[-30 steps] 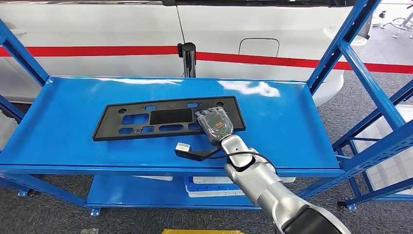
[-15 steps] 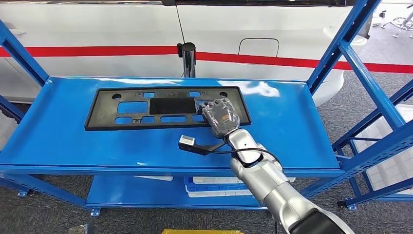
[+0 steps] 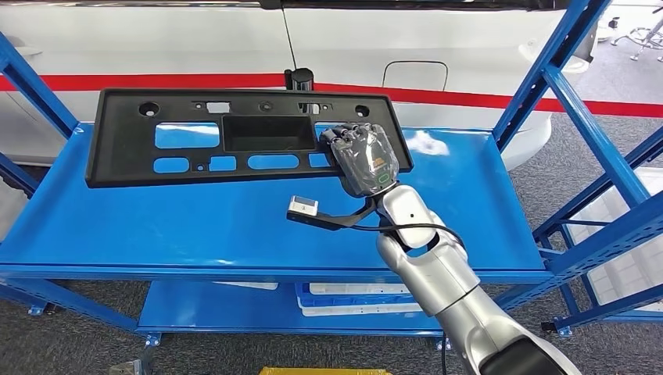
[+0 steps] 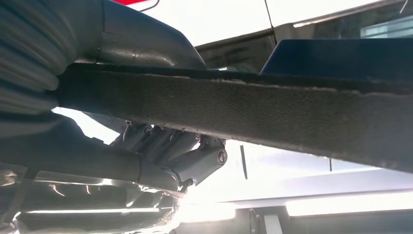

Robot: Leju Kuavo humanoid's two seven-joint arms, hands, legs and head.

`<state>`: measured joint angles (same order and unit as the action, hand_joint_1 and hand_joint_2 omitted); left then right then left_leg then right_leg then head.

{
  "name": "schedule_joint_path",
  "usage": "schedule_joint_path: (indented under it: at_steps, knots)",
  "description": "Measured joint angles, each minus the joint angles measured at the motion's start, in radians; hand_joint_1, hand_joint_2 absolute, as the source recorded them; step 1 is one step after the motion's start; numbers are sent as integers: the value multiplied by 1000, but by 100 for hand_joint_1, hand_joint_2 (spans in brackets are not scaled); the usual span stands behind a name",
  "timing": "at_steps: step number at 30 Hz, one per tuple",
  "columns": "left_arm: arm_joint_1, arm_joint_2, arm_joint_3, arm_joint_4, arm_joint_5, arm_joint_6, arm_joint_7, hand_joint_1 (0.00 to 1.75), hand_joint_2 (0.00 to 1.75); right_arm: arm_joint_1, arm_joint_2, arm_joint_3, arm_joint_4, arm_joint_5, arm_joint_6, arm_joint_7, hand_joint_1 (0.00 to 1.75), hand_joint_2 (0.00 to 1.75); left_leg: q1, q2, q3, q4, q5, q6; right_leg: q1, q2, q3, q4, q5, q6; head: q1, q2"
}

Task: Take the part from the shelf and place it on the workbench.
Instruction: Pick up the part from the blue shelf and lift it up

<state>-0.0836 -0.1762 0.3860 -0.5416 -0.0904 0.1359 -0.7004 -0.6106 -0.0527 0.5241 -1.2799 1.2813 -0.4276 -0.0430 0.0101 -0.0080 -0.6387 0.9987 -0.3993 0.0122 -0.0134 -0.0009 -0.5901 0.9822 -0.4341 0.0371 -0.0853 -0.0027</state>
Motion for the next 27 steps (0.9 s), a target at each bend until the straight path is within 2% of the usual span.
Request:
schedule_joint_path:
  at_steps: [6,13,16,17,18,19,21,22,23,24,25,27]
  knots:
    - [1,0,-8,0,15,5,0,0,0,-12,-2,8,-2,-15,-1,-8,171,175,0,0,0,0,0,0,0,0,0,0,0,0,0,0]
    - [-18,2,-8,61,22,-37,0,0,0,-10,-1,19,-2,-25,-4,-7,171,175,-1,0,-1,1,-1,1,-1,0,1,-2,1,1,0,0]
    - [-37,7,-8,111,18,-30,0,0,0,1,-1,22,-10,-25,-8,-5,171,175,2,1,8,-11,4,20,-13,-1,8,-13,5,16,0,0]
    - [-43,9,-8,129,13,-26,0,0,0,6,-2,23,-15,-24,-11,-4,171,175,5,2,17,-23,10,28,-15,-2,6,-5,-3,18,1,0]
    - [-48,10,-8,145,9,-23,0,0,0,10,-4,23,-19,-22,-15,-3,171,175,9,4,25,-34,18,32,-11,-2,-3,23,-22,14,5,0]
    - [-52,11,-8,160,6,-22,0,0,0,15,-8,23,-22,-21,-18,-1,171,175,10,5,31,-42,22,34,-10,-2,-25,75,-53,6,9,0]
    - [-58,13,-8,185,4,-21,0,0,0,31,-15,23,-25,-20,-24,3,171,175,8,6,29,-43,25,35,-10,-1,-82,212,-114,-6,14,0]
    - [-59,14,-8,194,2,-21,0,0,0,42,-19,23,-26,-19,-25,4,171,175,7,5,27,-43,26,34,-10,-1,-101,259,-130,-5,15,0]
    - [-59,15,-8,201,0,-21,0,0,0,52,-22,23,-27,-19,-26,6,171,175,7,4,23,-42,27,32,-11,-1,-102,268,-130,0,16,0]
    - [-59,15,-8,208,-4,-21,0,0,0,60,-25,23,-28,-18,-26,6,171,175,9,4,18,-38,29,29,-14,-1,-83,237,-116,10,17,0]
    - [-60,16,-8,213,-9,-21,0,0,0,66,-28,23,-31,-18,-27,6,171,175,11,4,12,-32,30,24,-19,-1,-44,170,-93,21,18,0]
    - [-64,20,-9,220,-19,-21,2,0,0,76,-30,23,-42,-18,-31,7,171,175,12,3,-3,-15,29,9,-19,3,22,63,-58,30,20,0]
